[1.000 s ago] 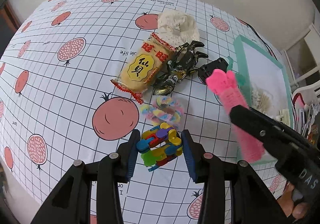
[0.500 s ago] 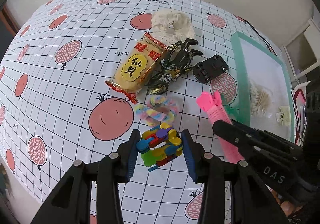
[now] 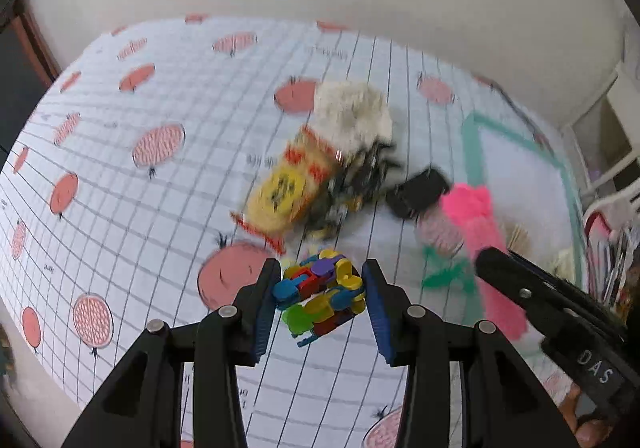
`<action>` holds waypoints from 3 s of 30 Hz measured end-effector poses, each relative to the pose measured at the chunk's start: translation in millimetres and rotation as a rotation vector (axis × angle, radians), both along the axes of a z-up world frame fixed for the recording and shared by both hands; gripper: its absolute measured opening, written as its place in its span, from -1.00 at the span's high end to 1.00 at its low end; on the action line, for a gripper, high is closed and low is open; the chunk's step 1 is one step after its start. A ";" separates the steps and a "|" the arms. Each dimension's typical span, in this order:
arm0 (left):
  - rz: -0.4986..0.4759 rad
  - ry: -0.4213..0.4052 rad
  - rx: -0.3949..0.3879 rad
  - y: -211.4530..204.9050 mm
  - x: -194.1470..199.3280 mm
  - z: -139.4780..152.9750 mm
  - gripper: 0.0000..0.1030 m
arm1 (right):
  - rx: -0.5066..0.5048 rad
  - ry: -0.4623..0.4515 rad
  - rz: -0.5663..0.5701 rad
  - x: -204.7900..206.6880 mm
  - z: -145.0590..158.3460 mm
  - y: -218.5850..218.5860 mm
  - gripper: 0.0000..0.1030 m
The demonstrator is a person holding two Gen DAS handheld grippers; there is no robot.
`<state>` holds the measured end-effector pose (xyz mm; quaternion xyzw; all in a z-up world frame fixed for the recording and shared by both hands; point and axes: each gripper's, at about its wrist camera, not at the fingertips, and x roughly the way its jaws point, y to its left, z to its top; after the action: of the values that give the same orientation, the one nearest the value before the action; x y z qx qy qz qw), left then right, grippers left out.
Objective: Organize objects
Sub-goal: 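Grasp the colorful toy block figure with the left tool, then carry pink rollers into the tray with the right tool, then carry toy block figure over the tray with left tool while right tool releases rollers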
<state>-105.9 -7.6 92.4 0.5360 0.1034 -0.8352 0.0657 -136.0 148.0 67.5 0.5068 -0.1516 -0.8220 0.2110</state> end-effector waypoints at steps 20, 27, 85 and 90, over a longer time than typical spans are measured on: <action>-0.231 0.293 0.044 98.8 -14.3 56.7 0.36 | 0.083 0.217 -0.417 31.1 60.5 135.7 0.44; -0.198 0.237 -0.016 91.7 -26.6 42.3 0.37 | 0.094 0.174 -0.417 30.1 49.6 151.0 0.44; -0.153 0.013 0.034 74.1 -59.1 -31.2 0.28 | 0.152 0.002 -0.347 10.3 -7.9 134.1 0.44; -0.259 0.065 0.082 103.4 -54.8 -17.8 0.28 | 0.151 -0.002 -0.362 10.7 -9.5 140.4 0.44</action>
<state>-160.7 95.9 74.6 0.5196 0.0693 -0.8489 -0.0679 -125.3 288.4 58.0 0.4864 -0.1785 -0.8550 0.0210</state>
